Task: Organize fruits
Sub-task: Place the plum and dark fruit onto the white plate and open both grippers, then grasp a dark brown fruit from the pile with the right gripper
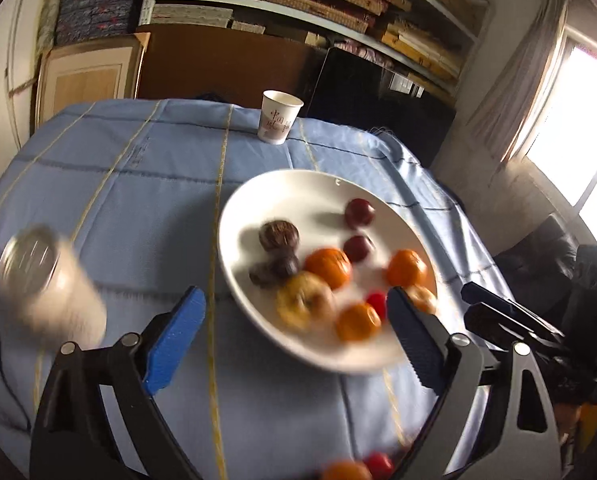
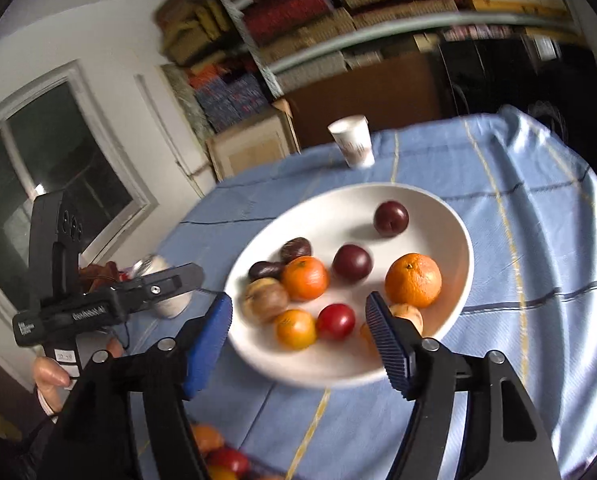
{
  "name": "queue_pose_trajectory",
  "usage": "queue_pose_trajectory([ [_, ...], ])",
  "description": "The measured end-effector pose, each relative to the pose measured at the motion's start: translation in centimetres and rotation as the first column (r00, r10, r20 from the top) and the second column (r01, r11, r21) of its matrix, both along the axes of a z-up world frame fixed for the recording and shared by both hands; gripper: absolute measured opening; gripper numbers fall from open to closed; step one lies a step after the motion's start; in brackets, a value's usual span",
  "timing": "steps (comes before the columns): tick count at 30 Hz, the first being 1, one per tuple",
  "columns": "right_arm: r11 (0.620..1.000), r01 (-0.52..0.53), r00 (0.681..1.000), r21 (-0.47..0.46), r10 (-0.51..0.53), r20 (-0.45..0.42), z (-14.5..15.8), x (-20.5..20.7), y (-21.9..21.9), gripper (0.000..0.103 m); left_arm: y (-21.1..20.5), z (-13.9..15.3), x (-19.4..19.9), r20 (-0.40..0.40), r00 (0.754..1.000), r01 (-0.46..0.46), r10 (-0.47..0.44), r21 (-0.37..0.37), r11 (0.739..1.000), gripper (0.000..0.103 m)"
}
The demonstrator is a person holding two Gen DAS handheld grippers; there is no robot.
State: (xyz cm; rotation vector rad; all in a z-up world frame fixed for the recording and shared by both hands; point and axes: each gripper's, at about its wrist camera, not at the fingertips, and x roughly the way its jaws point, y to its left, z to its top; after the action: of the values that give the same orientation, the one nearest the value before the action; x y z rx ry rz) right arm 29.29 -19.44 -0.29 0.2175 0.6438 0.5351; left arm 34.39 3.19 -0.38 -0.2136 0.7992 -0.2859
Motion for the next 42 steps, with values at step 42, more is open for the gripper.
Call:
queue_pose_trajectory([
  [42,0.917,-0.176,0.983,-0.359,0.142,-0.119,-6.4,-16.1,2.6,0.053,1.7,-6.2,-15.4,-0.05,0.998,0.029,-0.024,0.086,0.996,0.098],
])
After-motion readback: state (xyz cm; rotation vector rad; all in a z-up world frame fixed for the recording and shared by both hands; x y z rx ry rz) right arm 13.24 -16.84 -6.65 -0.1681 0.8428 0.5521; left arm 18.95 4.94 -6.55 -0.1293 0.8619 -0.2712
